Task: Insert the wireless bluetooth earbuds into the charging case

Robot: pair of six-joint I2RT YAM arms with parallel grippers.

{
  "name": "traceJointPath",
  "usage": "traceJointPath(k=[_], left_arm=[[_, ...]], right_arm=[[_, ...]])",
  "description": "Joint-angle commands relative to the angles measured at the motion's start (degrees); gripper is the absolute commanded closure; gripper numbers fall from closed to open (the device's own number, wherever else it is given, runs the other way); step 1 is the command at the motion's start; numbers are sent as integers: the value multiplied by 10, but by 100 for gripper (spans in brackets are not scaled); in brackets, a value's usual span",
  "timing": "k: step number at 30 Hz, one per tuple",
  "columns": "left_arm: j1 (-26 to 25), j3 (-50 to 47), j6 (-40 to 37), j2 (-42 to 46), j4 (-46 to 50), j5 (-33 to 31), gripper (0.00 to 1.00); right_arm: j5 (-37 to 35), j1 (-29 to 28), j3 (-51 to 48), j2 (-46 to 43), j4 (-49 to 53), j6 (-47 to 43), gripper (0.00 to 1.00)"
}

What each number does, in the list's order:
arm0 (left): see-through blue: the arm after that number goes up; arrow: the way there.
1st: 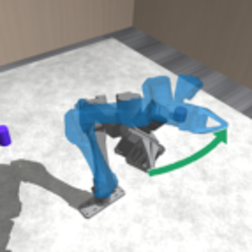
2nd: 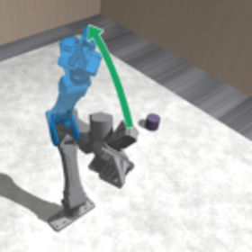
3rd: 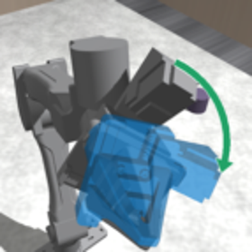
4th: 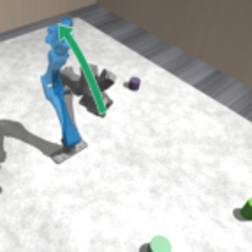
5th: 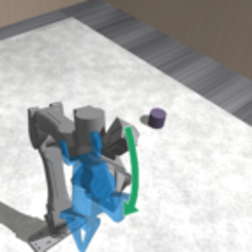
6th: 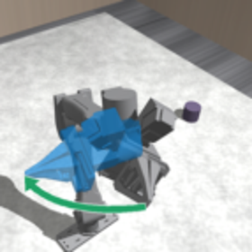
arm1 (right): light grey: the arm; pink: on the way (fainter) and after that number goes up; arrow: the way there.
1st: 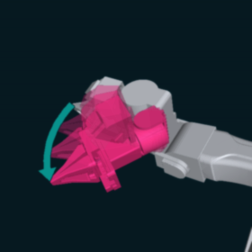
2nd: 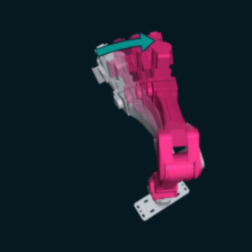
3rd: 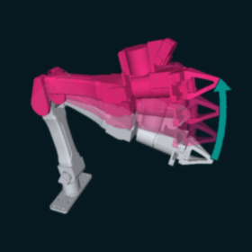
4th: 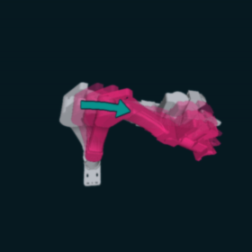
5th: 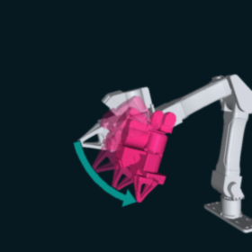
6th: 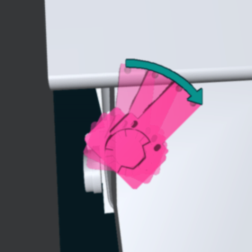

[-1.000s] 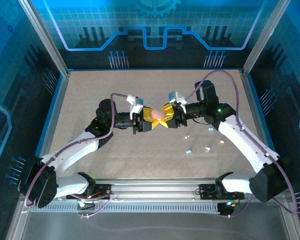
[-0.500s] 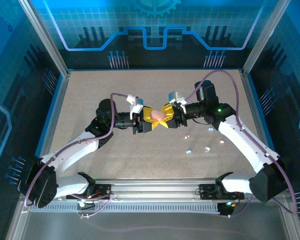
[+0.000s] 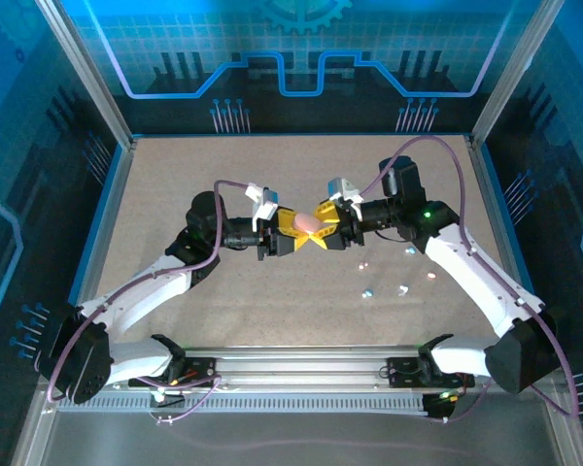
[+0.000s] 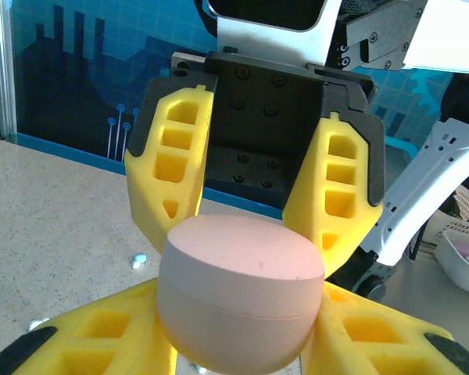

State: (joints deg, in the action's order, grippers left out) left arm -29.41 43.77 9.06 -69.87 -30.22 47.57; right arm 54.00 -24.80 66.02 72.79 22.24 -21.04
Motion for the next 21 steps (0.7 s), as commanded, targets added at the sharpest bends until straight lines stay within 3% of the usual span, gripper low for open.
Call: traceJointPath(k=[1, 10, 21], left_arm=[[-2, 16, -7, 1, -14, 16, 63], [-2, 7, 1, -2, -27, 21, 65], [-3, 0, 7, -6, -36, 20, 66]], right_arm=[[-66, 1, 12, -12, -23, 49, 52], [-84, 20, 6, -23, -50, 108, 47], [-63, 21, 8, -27, -50, 112, 44]])
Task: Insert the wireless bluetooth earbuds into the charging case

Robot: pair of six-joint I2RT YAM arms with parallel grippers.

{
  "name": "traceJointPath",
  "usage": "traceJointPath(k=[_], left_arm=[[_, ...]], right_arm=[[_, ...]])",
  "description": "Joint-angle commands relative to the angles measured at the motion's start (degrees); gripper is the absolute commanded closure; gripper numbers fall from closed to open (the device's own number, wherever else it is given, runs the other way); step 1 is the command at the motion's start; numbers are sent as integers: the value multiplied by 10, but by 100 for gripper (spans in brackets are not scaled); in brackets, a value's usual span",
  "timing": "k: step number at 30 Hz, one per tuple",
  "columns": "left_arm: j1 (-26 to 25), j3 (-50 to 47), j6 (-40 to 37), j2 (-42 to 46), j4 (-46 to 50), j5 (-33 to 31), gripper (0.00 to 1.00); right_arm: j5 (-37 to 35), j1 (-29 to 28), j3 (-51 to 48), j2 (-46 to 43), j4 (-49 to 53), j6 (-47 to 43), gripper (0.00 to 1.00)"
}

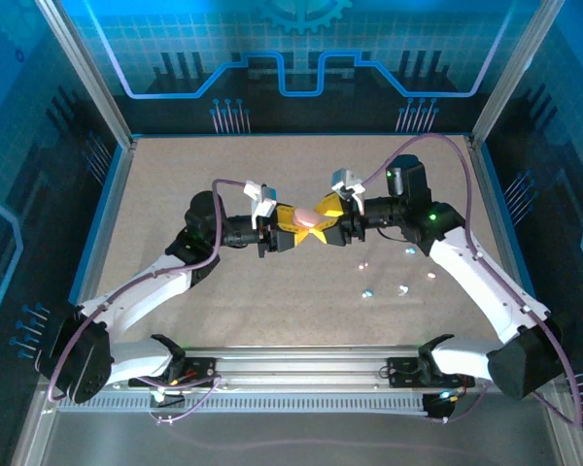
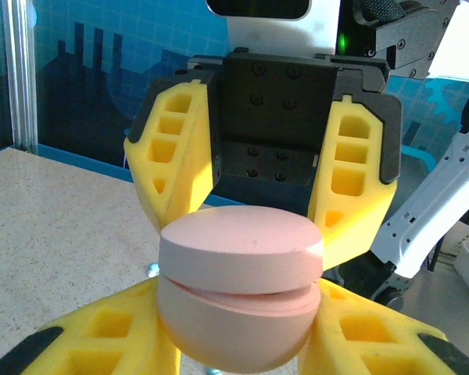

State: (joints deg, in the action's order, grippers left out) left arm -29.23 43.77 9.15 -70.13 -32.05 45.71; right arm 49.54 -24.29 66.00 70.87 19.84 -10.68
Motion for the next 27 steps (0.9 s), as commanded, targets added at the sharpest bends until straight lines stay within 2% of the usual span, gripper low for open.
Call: traceJointPath(k=[1, 8, 15, 27], left_arm=[[-5, -1, 8, -4, -20, 39, 66], [-6, -5, 15, -9, -27, 44, 66], [-7, -9, 16, -11, -28, 45, 66], [-7, -12, 17, -13, -33, 45, 66]], right_arm=[[-23, 16, 8, -7, -27, 10, 44], [-61, 16, 10, -7, -48, 16, 46], [-61, 15, 19, 1, -47, 8, 49], [-63, 14, 16, -10, -59, 8, 47]])
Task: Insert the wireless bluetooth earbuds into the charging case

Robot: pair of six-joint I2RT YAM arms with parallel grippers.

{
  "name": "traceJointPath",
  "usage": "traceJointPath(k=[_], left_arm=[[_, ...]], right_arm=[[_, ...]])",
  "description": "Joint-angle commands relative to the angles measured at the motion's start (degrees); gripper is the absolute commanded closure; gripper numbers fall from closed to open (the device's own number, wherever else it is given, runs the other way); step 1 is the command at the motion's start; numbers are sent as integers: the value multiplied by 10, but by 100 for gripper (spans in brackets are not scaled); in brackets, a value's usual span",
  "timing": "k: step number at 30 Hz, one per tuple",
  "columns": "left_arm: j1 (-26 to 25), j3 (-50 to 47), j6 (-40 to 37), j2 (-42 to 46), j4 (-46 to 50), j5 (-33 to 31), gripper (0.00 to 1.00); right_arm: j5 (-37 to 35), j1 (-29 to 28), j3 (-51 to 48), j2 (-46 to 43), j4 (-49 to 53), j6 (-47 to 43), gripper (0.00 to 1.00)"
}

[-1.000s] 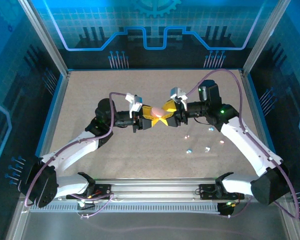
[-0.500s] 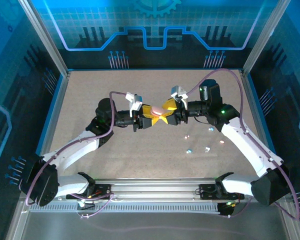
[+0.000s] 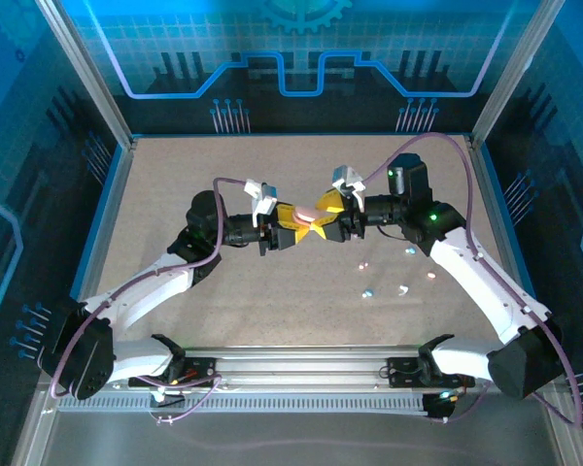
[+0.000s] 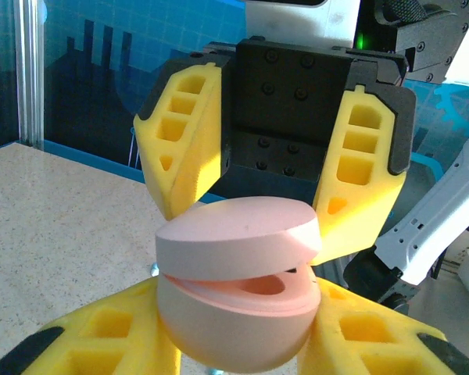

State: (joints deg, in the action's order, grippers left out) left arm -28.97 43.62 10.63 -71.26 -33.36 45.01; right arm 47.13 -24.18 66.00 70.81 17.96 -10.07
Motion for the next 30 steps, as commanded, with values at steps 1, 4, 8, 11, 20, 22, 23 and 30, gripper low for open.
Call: traceJointPath(k=[1, 4, 8, 11, 20, 22, 23, 30], left_arm=[[-10, -12, 3, -2, -21, 52, 66], [-10, -13, 3, -1, -21, 52, 66], [-10, -14, 3, -1, -21, 51, 66], [-10, -14, 3, -1, -22, 52, 66], [-10, -12, 7, -5, -34, 53, 65], [-10, -12, 8, -6, -35, 53, 65], [-10, -12, 8, -6, -36, 53, 65], [-11, -11, 10, -10, -42, 53, 64]], right_arm=[[-38, 13, 15, -9, -41, 1, 46], [-45, 13, 15, -10, -41, 1, 47], [-44, 13, 15, -13, -43, 3, 47], [-43, 14, 14, -14, -38, -3, 49], [3, -1, 49, 22, 36, -40, 56], [8, -2, 53, 26, 34, -39, 60], [10, -2, 55, 28, 36, -39, 64], [19, -5, 75, 43, 68, -60, 69]])
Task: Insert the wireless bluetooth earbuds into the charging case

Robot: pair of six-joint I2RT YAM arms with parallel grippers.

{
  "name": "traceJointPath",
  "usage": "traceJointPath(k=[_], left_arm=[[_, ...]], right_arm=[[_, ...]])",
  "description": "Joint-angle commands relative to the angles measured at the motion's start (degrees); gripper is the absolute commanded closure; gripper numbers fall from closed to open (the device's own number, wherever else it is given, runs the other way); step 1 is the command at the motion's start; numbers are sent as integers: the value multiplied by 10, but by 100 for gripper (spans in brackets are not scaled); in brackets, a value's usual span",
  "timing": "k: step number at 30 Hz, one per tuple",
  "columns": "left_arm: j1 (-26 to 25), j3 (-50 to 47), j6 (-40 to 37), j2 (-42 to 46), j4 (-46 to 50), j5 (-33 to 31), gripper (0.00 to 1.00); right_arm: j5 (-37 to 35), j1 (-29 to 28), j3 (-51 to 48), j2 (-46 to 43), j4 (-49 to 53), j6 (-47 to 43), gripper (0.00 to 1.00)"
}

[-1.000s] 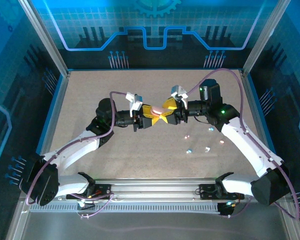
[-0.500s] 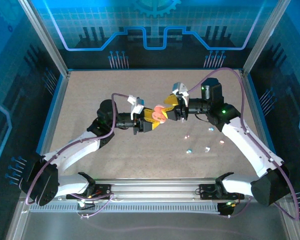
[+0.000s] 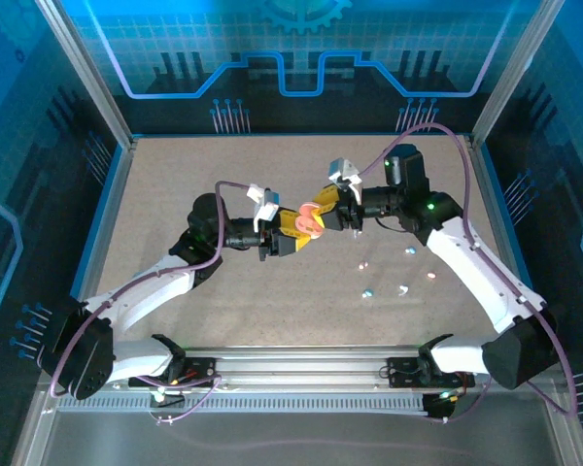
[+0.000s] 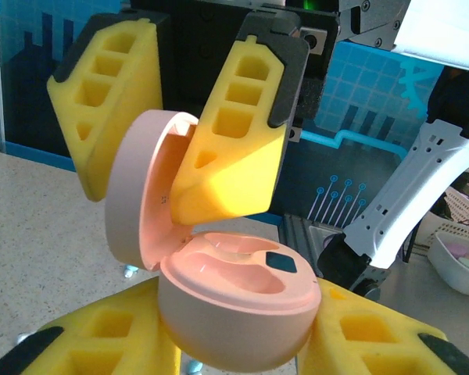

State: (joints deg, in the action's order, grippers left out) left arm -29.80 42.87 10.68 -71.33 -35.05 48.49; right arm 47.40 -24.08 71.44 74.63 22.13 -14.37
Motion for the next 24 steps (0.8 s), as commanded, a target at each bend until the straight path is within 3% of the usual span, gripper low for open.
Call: traceJointPath(k=[1, 5, 10, 14, 24], left_arm=[[-2, -3, 9, -11, -26, 17, 63], [-2, -5, 3, -14, -24, 10, 56], [-4, 4, -31, -14, 23, -4, 41], [-9, 23, -72, -12, 84, -7, 38], [-12, 26, -70, -15, 71, -13, 36]], right_arm=[[17, -6, 23, 6, 29, -16, 70], [13, -8, 30, 4, 36, -22, 76], [-17, -19, 46, 1, 69, -47, 80], [-50, -31, 55, 1, 90, -65, 81], [-54, -38, 55, 3, 94, -73, 85]])
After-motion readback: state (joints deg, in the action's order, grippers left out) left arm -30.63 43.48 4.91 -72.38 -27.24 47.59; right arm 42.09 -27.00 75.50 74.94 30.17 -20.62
